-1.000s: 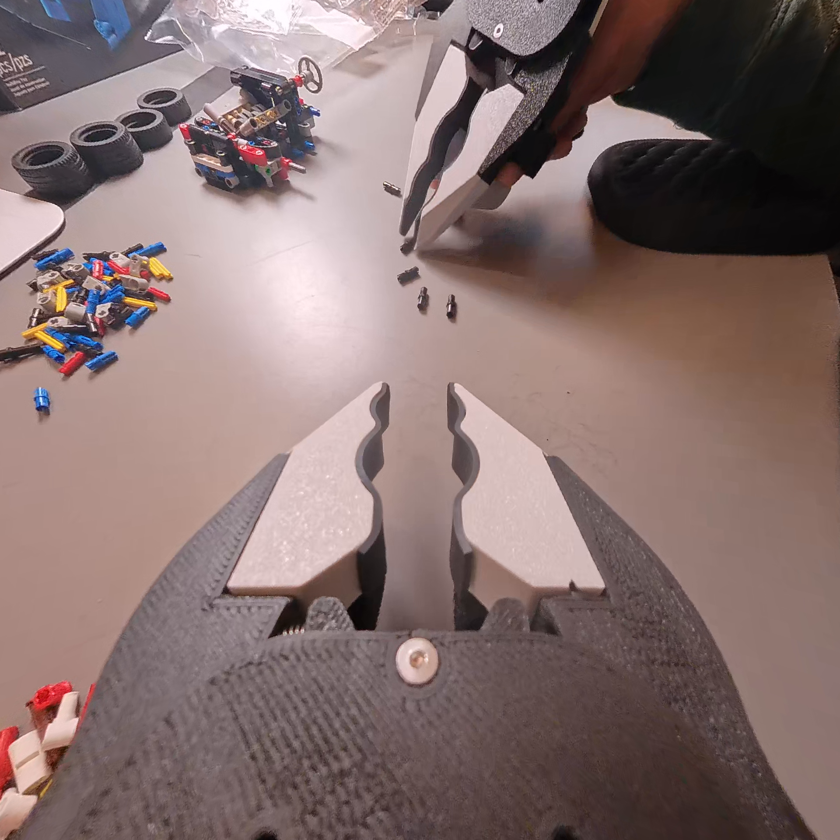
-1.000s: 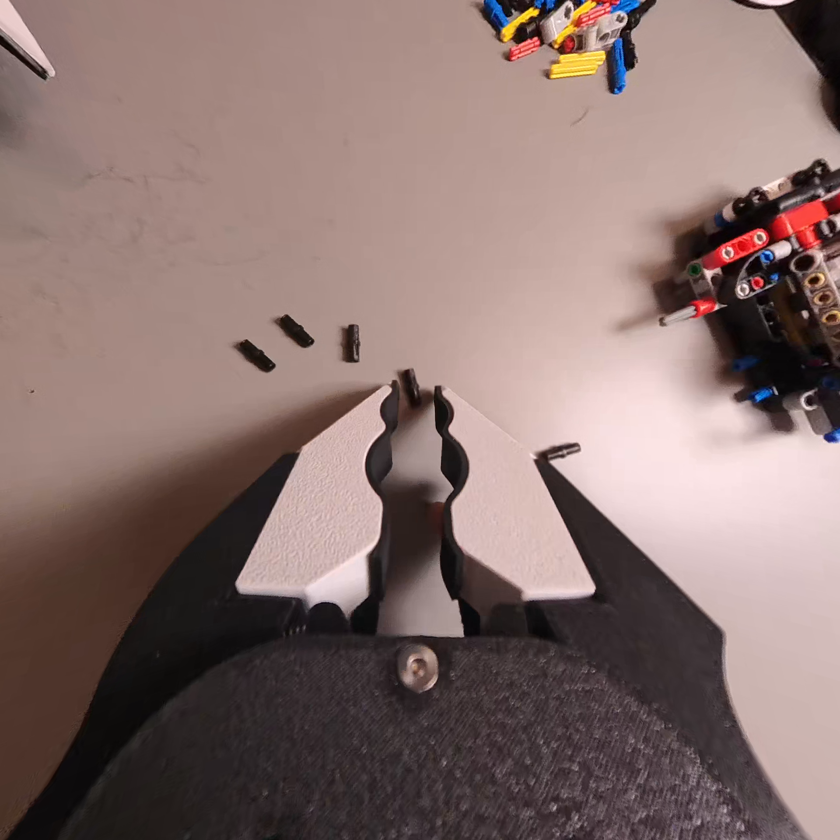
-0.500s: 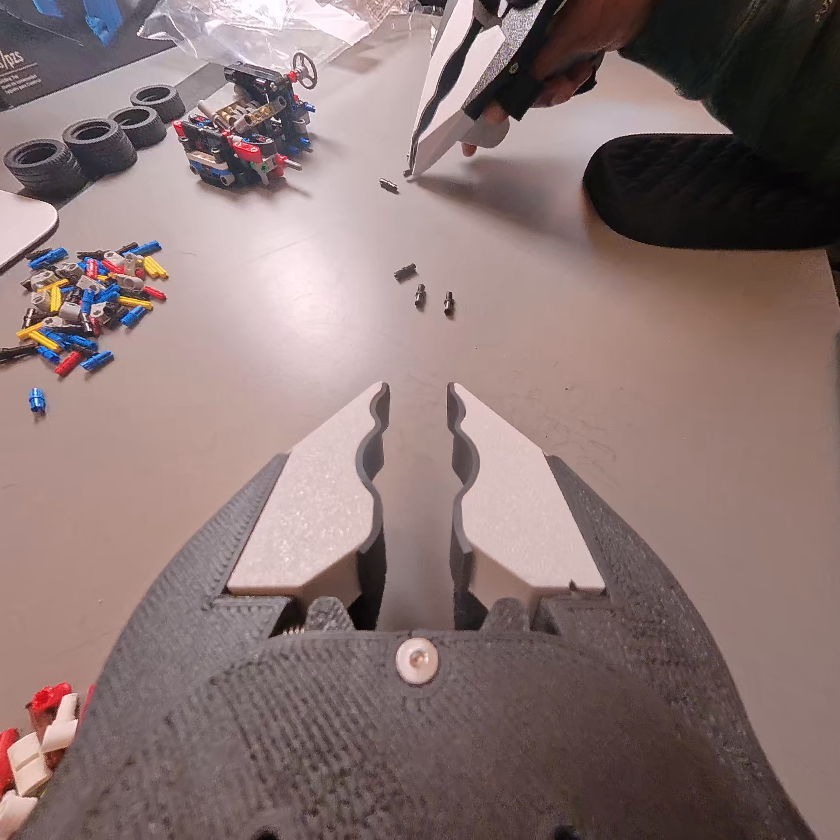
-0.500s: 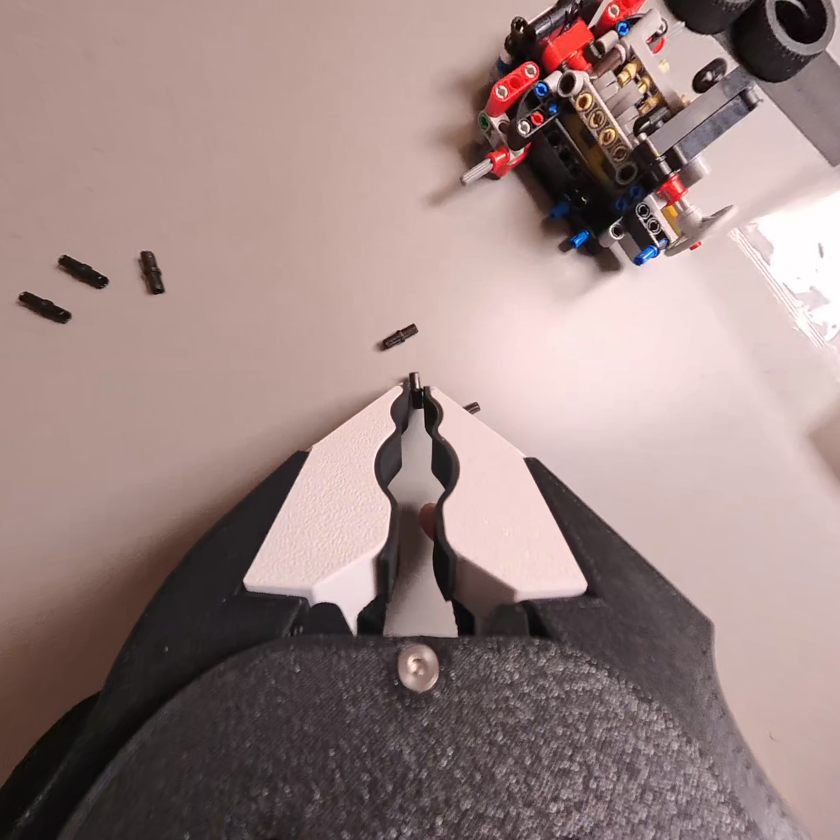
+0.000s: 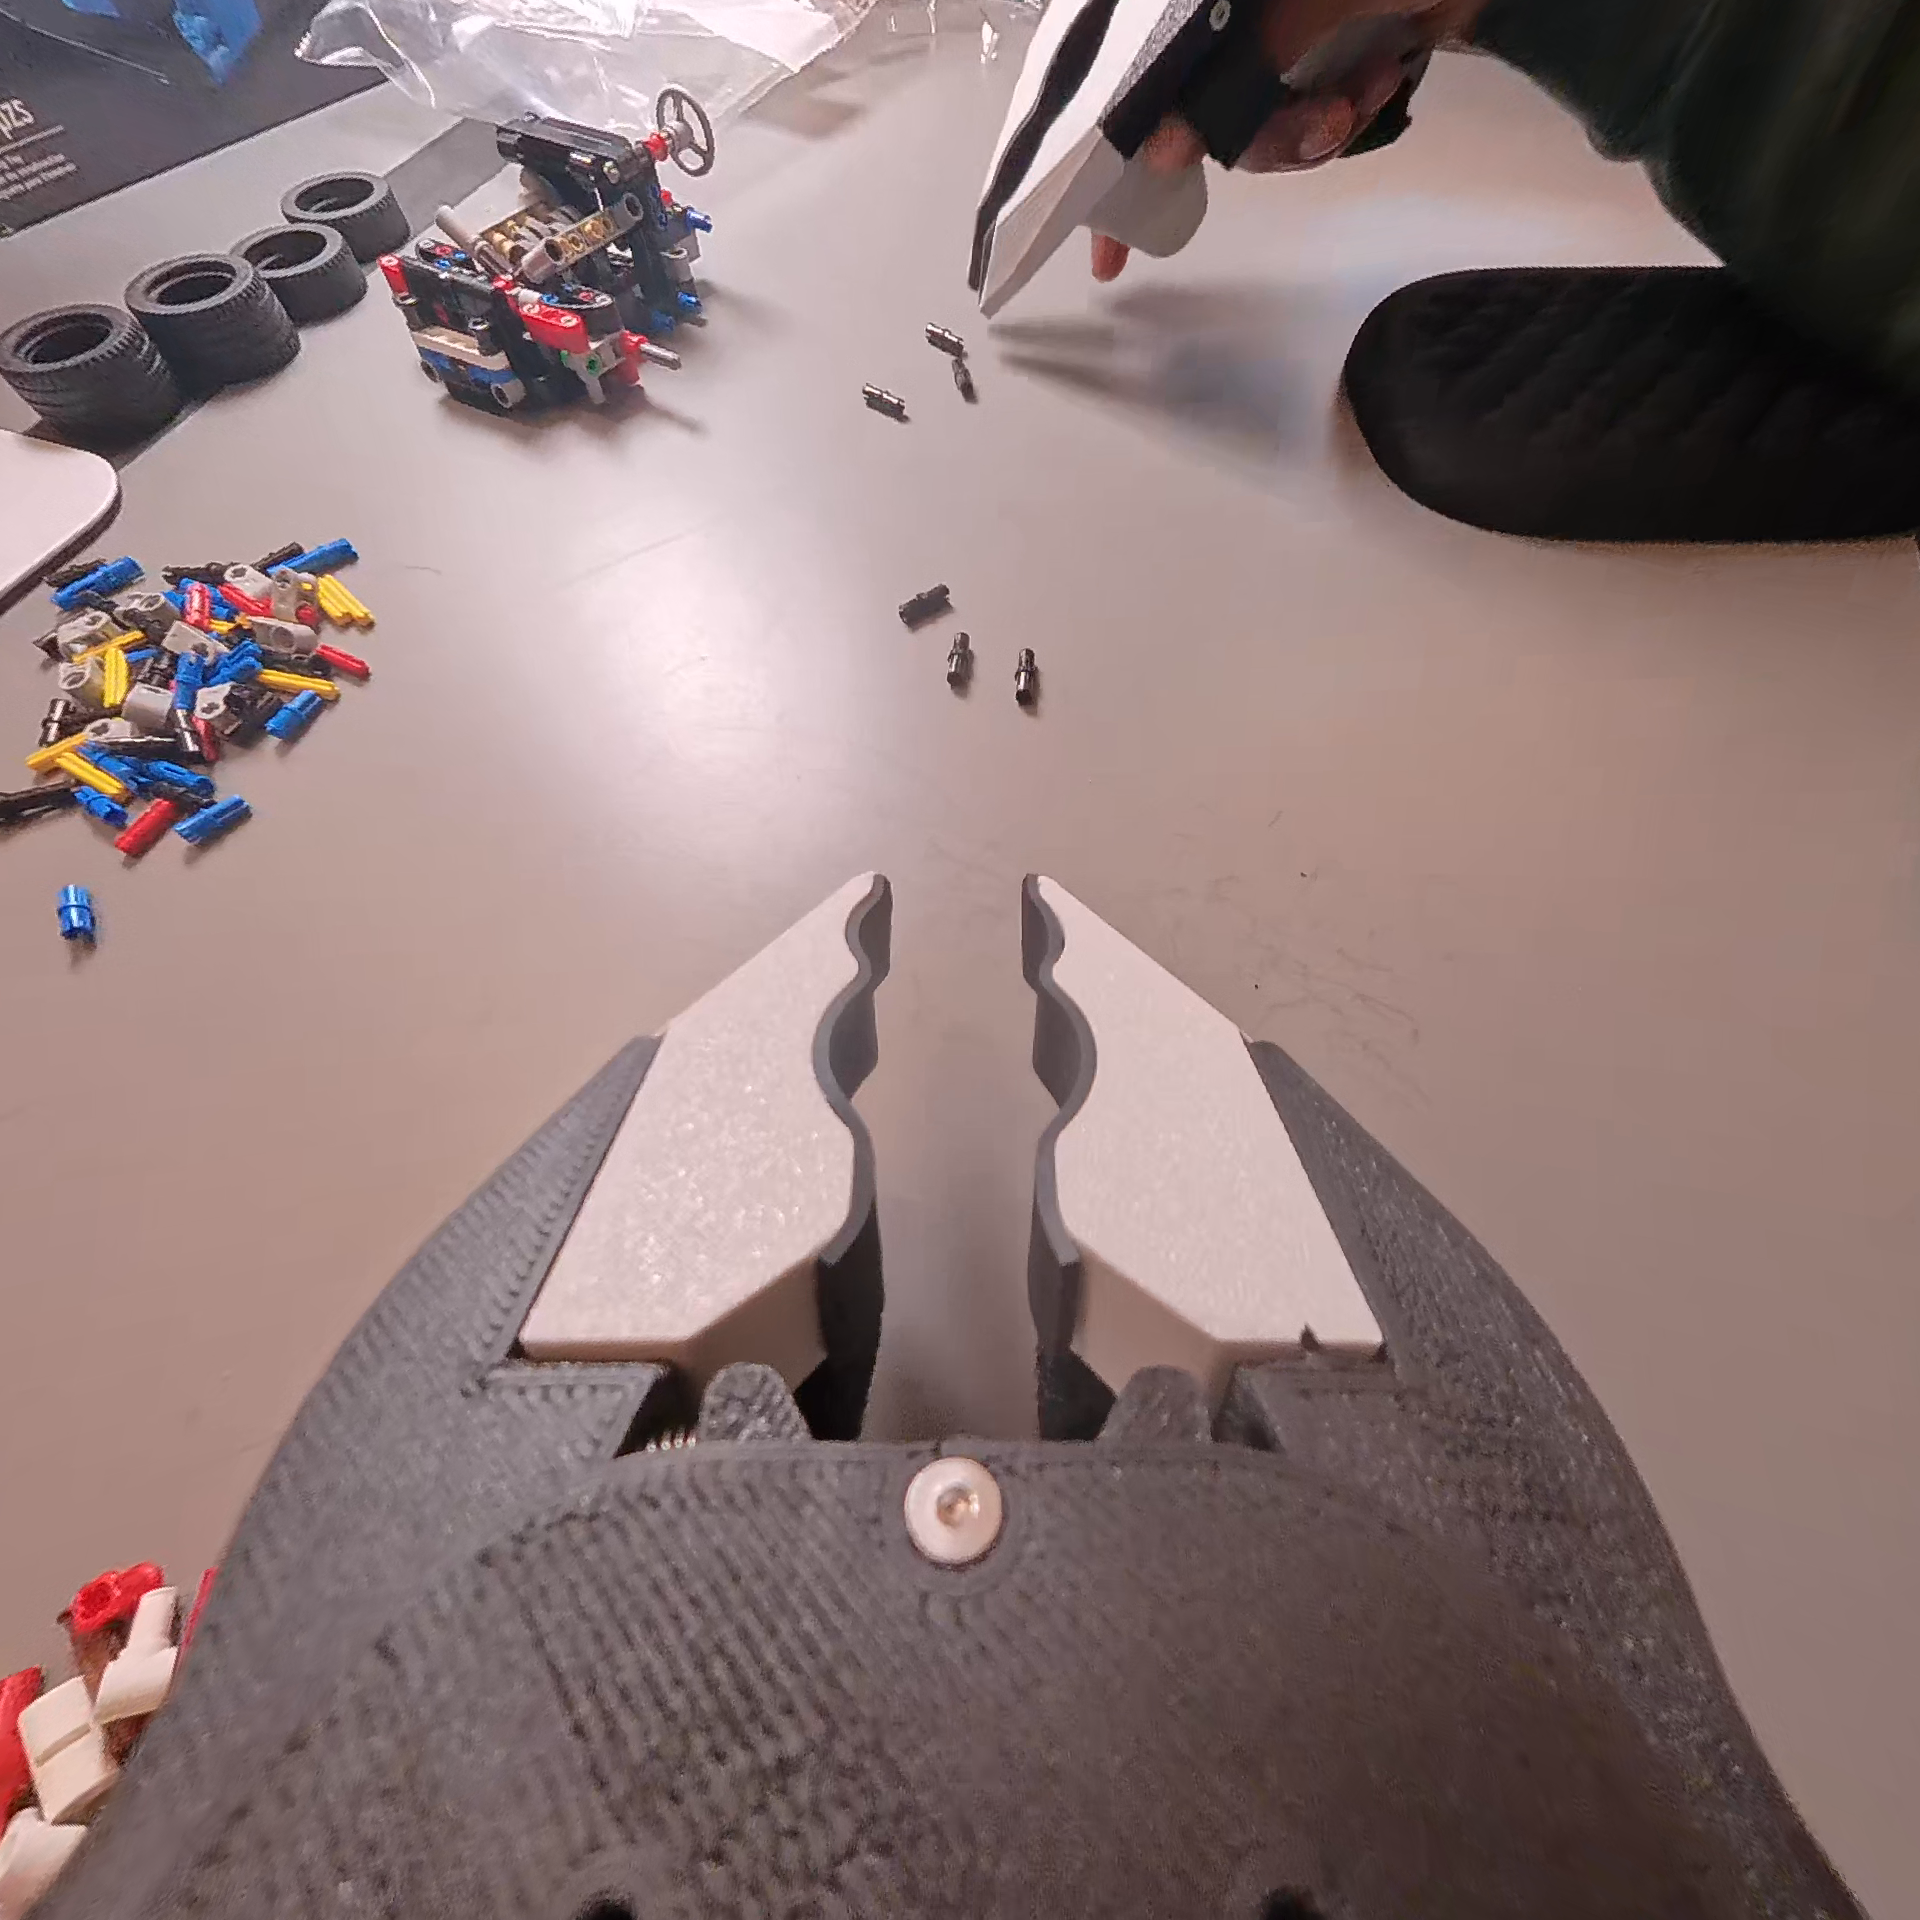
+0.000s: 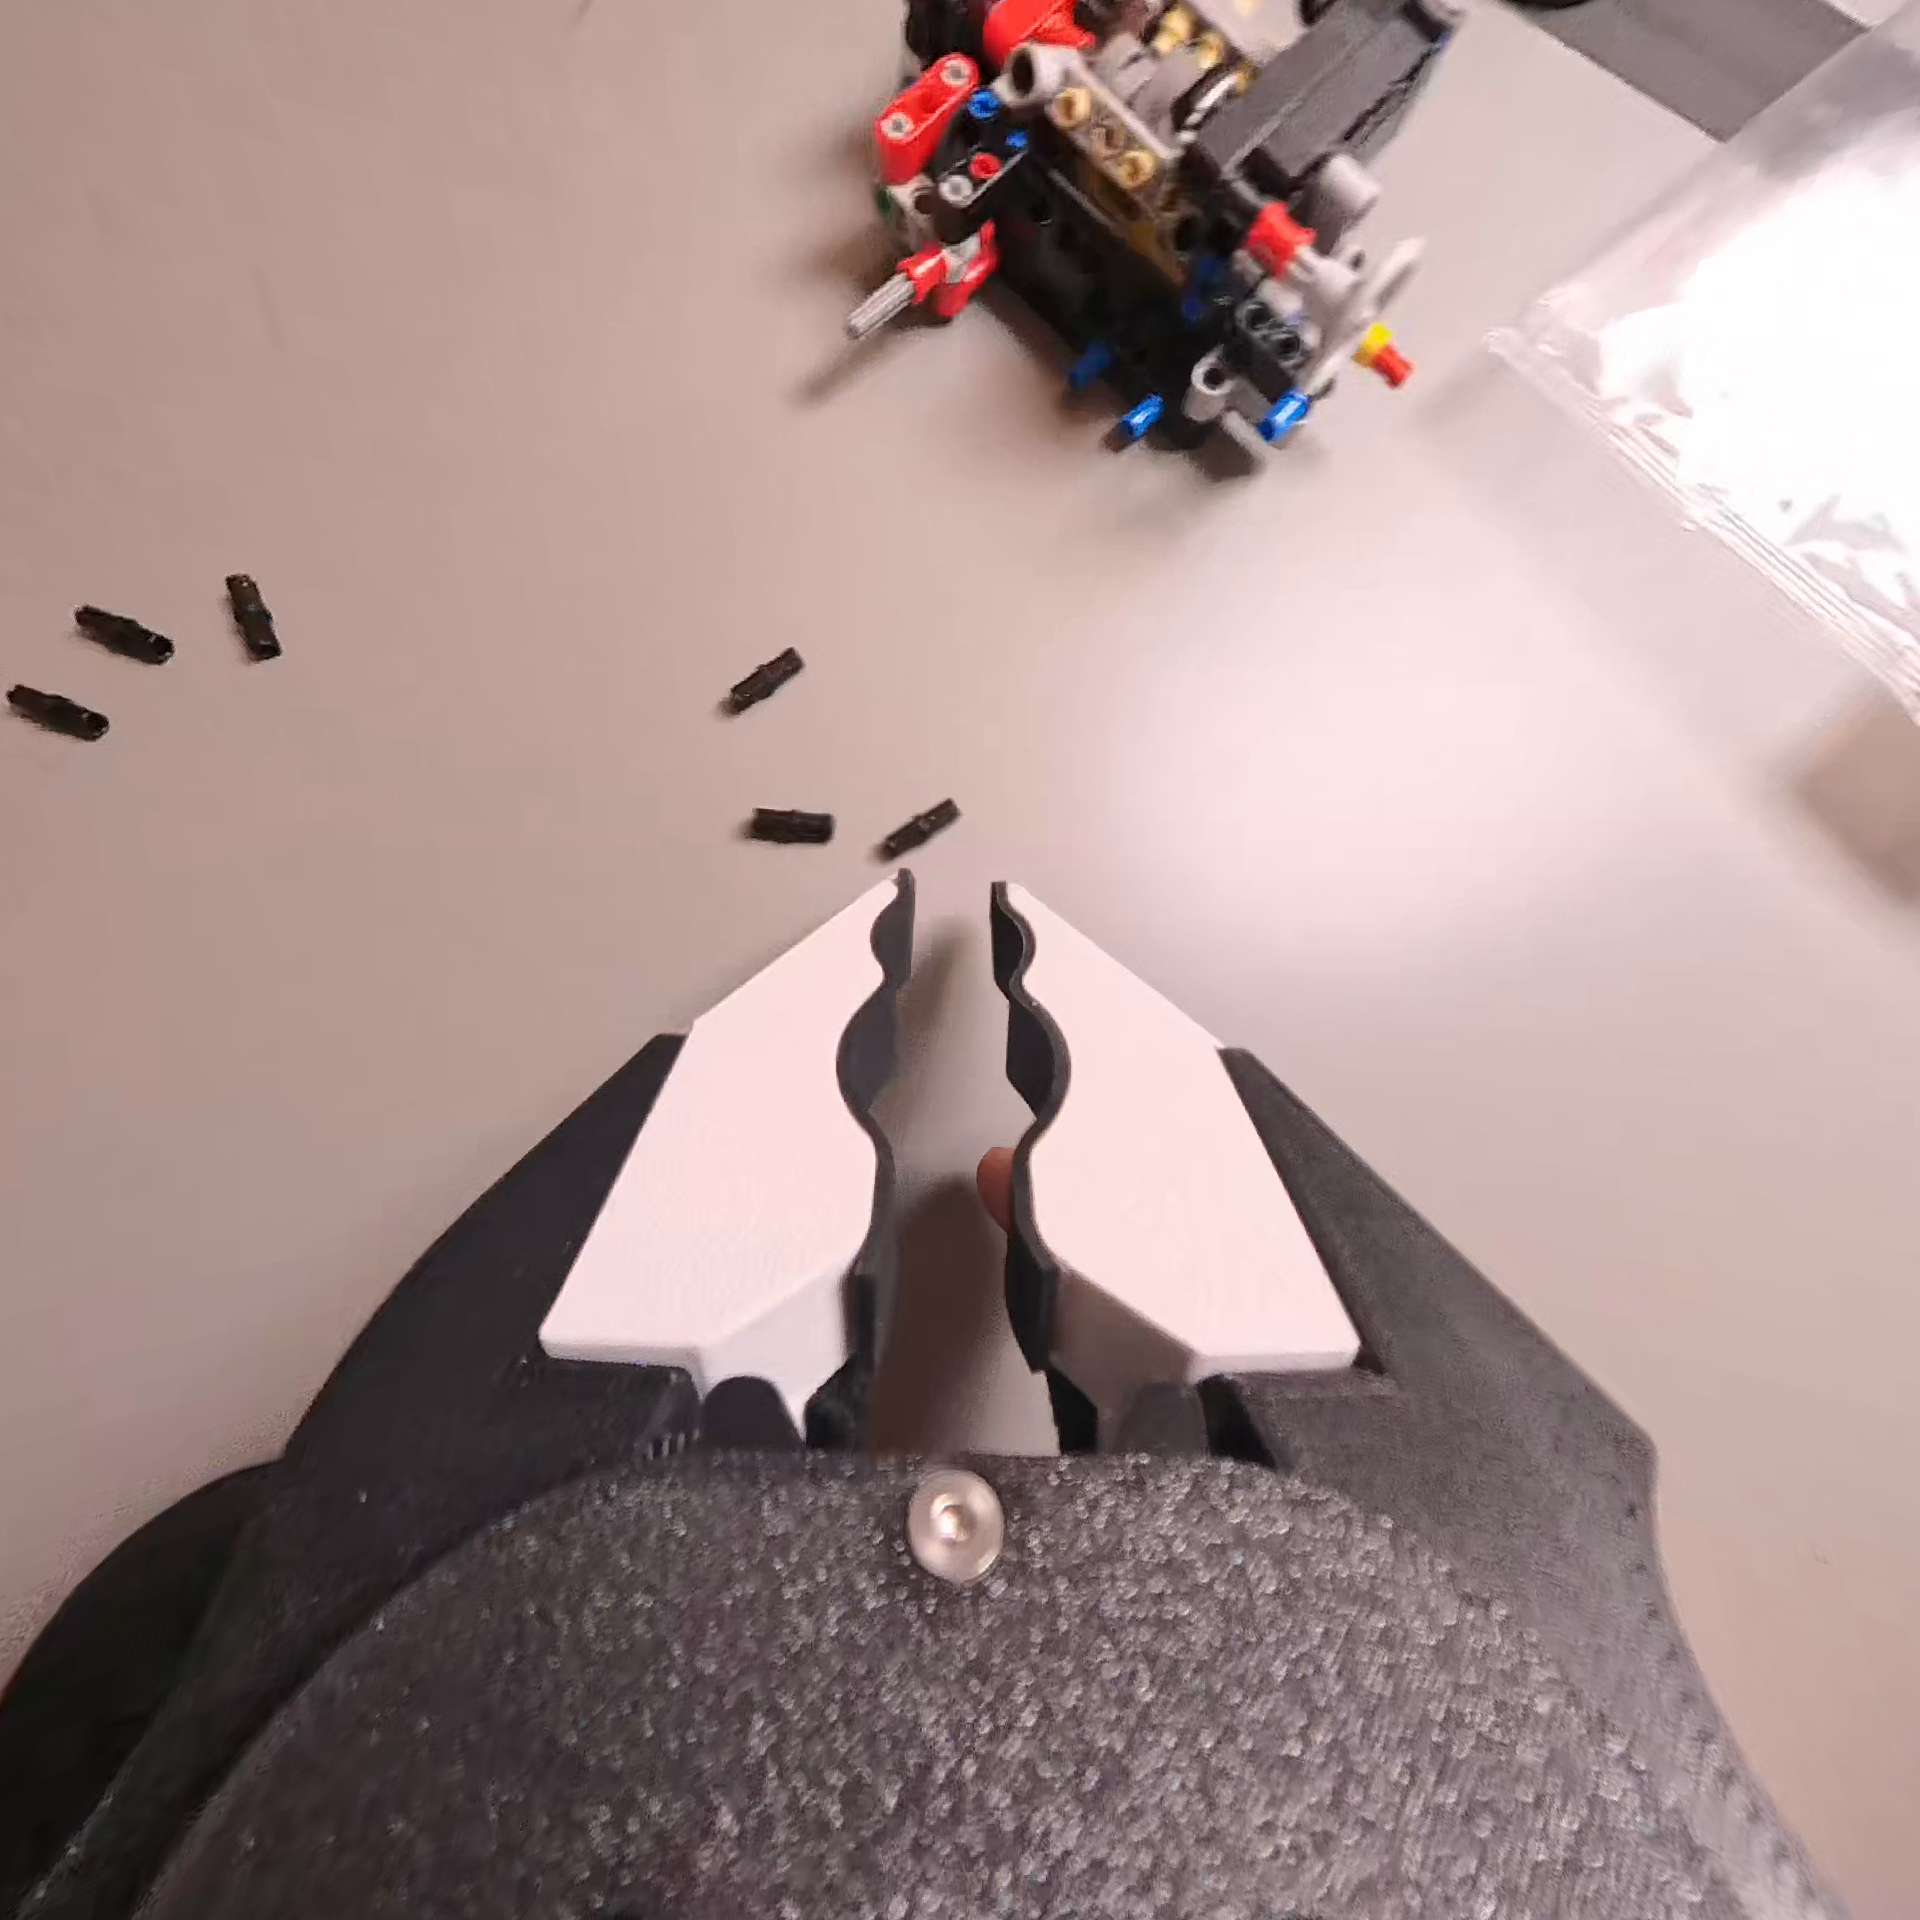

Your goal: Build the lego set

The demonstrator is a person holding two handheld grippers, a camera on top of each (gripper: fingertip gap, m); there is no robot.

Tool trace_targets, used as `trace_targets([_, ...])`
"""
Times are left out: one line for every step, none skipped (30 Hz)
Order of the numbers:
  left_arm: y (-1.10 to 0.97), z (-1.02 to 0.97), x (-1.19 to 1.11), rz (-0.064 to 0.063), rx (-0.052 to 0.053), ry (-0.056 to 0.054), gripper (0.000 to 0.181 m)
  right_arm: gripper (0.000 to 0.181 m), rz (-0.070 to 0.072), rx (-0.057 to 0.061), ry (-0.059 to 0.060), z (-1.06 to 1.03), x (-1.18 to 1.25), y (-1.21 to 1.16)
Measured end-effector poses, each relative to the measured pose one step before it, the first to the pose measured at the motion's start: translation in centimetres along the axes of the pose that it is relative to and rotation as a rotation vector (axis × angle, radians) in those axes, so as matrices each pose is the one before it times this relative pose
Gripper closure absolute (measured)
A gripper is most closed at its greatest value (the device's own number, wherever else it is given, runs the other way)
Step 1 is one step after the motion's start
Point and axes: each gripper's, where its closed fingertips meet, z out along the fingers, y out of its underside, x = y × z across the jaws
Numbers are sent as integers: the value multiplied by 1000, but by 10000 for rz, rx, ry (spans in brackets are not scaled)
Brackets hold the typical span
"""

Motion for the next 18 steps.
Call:
trace_targets([48,19,-16,23,-25,-22,158,167,-250,-161,-98,404,-513,-104])
trace_targets([18,-11,-26,21,-12,-28,158,167,-195,-118,-74,245,-403,-174])
trace_targets([-21,-36,-43,20,7,-29,158,167,-211,-64,-107,106,-469,-193])
trace_targets([-35,-46,-48,10,16,-26,158,169,-224,-25,-76,43,-462,-184])
trace_targets([-43,-41,-40,-1,21,-16,158,170,-211,-74,-74,57,-476,-54])
trace_targets([-19,-11,-5,-14,14,6,158,171,-174,-59,-52,102,-433,-41])
trace_targets([8,11,19,-15,-2,21,158,171,-127,-66,-66,132,-422,-63])
trace_targets([34,32,36,2,-18,20,158,170,-101,-49,-25,128,-335,-97])
trace_targets([41,26,41,24,-22,4,158,169,-100,-42,26,106,-216,-119])
trace_targets([7,5,34,35,-11,-5,158,168,-79,-45,63,114,-85,-103])
trace_targets([-9,0,24,34,-4,-7,158,169,-59,-47,83,113,29,-72])
trace_targets([-9,-17,13,29,-5,-6,158,171,-37,-17,112,68,156,-89])
trace_targets([-14,-22,0,20,3,-9,158,173,-26,-29,102,64,209,-44])
trace_targets([-16,-29,-3,10,10,-5,158,173,-12,-29,55,60,180,-26])
trace_targets([-17,-22,-14,-2,8,-4,158,173,-9,-30,45,48,185,-38])
trace_targets([2,-8,-14,-6,4,-2,158,173,-30,-33,59,74,199,-46])
trace_targets([10,9,-1,-4,-4,2,158,173,-61,-21,53,75,191,-75])
trace_targets([14,7,-3,1,-6,3,158,173,-64,-15,39,95,179,-87])
